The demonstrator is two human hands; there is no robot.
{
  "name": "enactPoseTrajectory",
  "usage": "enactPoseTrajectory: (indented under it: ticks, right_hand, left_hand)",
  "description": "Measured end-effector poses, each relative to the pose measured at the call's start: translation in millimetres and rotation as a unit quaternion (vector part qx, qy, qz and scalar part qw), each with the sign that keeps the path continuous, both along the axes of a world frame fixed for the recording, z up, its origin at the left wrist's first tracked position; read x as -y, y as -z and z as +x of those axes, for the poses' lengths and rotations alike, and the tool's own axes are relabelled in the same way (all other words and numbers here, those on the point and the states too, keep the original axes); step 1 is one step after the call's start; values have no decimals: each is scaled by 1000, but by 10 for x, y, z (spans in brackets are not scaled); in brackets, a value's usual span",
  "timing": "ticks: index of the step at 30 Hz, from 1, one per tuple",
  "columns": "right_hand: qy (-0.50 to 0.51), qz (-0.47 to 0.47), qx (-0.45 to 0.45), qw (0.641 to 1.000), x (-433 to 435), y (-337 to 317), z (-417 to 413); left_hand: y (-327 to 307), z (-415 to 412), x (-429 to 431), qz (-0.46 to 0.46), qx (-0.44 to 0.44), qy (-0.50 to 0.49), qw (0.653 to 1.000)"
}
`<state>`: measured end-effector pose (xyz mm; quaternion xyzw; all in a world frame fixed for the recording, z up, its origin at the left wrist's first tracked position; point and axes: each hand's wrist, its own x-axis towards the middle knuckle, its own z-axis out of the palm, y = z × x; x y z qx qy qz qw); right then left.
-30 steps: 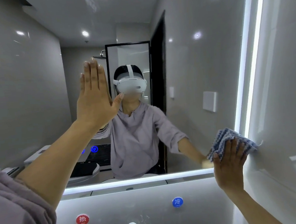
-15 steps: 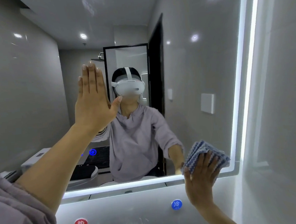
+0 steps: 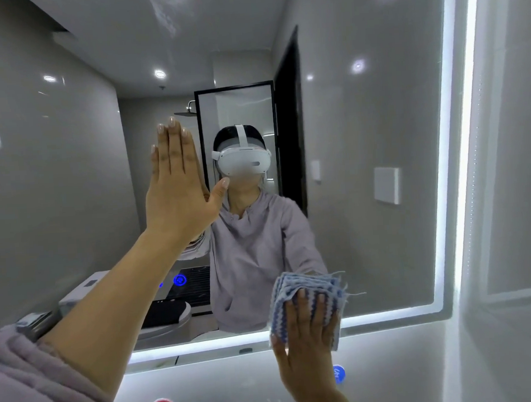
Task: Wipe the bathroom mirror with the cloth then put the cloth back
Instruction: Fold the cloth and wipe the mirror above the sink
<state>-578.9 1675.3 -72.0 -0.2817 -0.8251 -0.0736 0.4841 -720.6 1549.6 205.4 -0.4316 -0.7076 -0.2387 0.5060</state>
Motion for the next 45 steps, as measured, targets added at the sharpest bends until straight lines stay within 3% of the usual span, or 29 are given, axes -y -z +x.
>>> enactPoseTrajectory:
  ticks: [7,16,22,38,45]
  right_hand:
    - [-20,102,49,993,354,45,-332]
    - [-79,57,52,994,314,-22,-245]
    - [-68,77,87,991,154,-49,-117]
    - [5,115,13,993,-793,-125,742]
    - [42,72,19,996,-1240,-73,1211]
  left_hand:
    - [3,-8,-2,4,-10,1,1000]
    - [7,-22,-8,6,-15,2,1000]
    - [3,-32,-6,9,-23,6,1000]
    - [9,-33,-21,21,-27,16,999]
    - [3,-23,-25,18,-32,11,999]
